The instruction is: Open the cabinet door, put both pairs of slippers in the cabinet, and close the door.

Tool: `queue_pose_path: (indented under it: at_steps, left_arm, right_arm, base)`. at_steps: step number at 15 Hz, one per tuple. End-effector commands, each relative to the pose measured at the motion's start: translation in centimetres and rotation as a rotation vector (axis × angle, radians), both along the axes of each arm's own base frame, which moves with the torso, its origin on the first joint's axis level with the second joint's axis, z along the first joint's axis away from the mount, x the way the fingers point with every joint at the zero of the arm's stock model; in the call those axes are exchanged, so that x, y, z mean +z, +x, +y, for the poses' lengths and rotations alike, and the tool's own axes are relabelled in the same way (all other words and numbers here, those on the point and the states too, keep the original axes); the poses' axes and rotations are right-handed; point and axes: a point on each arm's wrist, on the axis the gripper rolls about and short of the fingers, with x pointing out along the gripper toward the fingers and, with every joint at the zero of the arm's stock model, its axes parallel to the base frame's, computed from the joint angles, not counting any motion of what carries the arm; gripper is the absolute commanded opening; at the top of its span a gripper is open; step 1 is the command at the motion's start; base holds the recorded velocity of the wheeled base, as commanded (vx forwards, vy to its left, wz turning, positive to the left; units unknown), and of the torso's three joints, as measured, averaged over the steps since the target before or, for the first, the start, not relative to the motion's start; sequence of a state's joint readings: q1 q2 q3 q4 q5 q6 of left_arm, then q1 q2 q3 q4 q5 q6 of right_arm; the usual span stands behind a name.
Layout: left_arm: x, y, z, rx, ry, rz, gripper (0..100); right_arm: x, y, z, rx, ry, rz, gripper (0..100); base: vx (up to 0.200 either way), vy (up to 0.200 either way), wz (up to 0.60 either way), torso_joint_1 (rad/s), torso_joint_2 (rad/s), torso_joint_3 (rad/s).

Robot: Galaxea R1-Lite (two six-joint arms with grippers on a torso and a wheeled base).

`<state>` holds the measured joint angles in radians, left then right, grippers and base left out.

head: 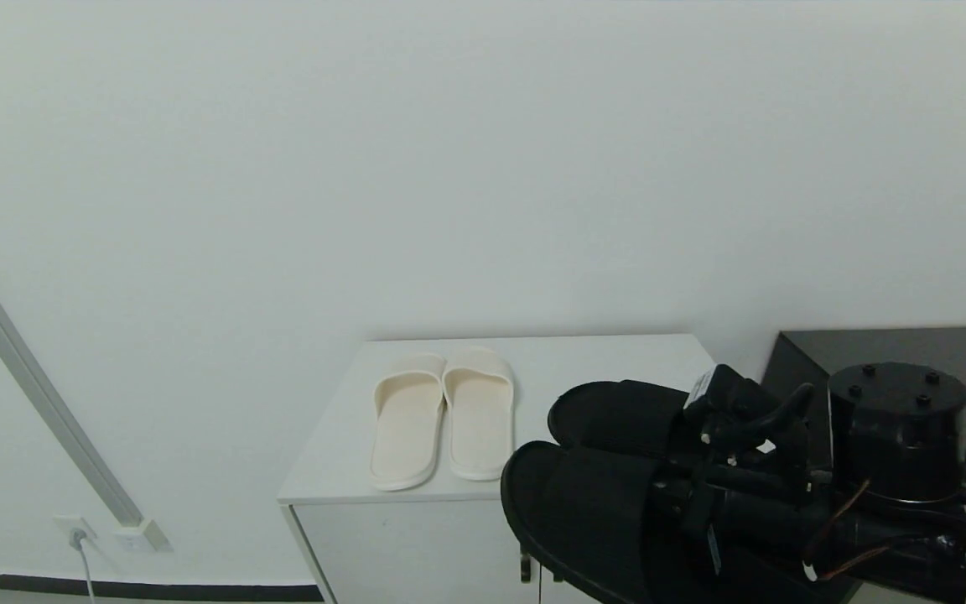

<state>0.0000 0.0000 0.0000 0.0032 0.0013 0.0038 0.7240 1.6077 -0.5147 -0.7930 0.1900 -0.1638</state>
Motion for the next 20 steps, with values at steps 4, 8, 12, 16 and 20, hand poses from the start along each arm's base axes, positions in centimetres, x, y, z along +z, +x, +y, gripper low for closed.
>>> queue_pose_path:
  at_steps: [4, 8, 12, 16, 20]
  left_arm:
    - [0.0, 0.0, 0.0, 0.000, 0.001, 0.000, 0]
    - [0.0, 0.0, 0.0, 0.000, -0.001, 0.000, 0]
    - [0.0, 0.0, 0.0, 0.000, -0.001, 0.000, 0]
    - [0.0, 0.0, 0.0, 0.000, -0.002, 0.001, 0]
    - [0.0, 0.0, 0.0, 0.000, -0.004, 0.000, 0]
  right_arm:
    - [0.4, -0.4, -0.2, 0.015, 0.015, -0.010, 0]
    - [0.2, -0.5, 0.0, 0.024, 0.013, 0.000, 0]
    - [-0.3, -0.4, 0.3, 0.030, -0.002, 0.017, 0]
    - [-1.1, -0.4, 0.4, 0.039, -0.020, 0.042, 0]
    - [-1.3, -0.4, 0.4, 0.041, -0.024, 0.044, 0]
  base:
    - [0.000, 0.000, 0.00, 0.000, 0.00, 0.000]
    - [-0.100, 0.000, 0.00, 0.002, 0.00, 0.000]
    - [-0.100, 0.000, 0.00, 0.004, 0.00, 0.001]
    - [0.000, 0.000, 0.00, 0.000, 0.00, 0.000]
    - [0.000, 0.000, 0.00, 0.000, 0.00, 0.000]
